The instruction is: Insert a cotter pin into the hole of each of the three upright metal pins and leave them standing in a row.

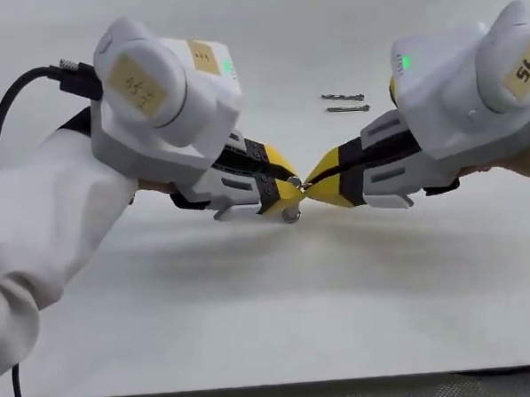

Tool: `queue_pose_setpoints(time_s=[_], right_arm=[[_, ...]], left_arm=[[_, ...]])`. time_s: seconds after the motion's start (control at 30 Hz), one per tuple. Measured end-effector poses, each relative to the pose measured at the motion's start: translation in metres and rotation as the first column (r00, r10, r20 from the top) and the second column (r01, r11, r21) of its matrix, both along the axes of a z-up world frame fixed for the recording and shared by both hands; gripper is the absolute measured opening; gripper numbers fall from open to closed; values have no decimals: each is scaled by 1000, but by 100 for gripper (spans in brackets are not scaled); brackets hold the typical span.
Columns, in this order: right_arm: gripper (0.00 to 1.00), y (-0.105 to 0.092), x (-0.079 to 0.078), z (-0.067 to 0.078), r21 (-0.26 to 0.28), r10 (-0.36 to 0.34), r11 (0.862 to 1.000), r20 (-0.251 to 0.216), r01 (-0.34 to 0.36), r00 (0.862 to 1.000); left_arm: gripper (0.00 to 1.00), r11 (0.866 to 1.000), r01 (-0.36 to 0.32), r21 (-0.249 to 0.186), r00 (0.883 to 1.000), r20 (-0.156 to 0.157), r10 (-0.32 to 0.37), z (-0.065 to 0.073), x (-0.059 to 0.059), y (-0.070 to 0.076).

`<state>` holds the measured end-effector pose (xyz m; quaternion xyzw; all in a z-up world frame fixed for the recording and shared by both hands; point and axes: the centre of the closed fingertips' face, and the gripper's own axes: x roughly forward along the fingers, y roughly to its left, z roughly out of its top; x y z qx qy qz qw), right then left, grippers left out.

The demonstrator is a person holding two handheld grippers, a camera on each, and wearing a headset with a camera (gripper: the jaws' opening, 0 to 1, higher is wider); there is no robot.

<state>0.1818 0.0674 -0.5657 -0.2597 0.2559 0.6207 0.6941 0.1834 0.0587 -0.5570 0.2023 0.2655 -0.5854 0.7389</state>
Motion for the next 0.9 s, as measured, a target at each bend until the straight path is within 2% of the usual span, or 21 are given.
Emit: queue_pose_setpoints(time_s=[0.17,0.27,0.43,0.53,0.9], right_arm=[[0,-1,-1,0,0,7,1000,-3,-7,1000],[6,-4,0,-1,-12,8,1000,9,-8,1000],[4,-9,1,0,-11,-8,1000,8,8,1000],[1,-9,0,5,19,-32,999,-30,33,999],[0,-7,0,9,30,-44,999,-33,45,998]], left_arm=[[6,1000,-1,2,1000,-2,1,0,-1,1],[6,1000,0,4,1000,0,0,-1,-1,2],[6,1000,-3,8,1000,2,3,0,-1,3],[6,1000,-5,8,1000,2,5,0,-1,4],[6,1000,-8,11,1000,0,8,-1,-1,4]])
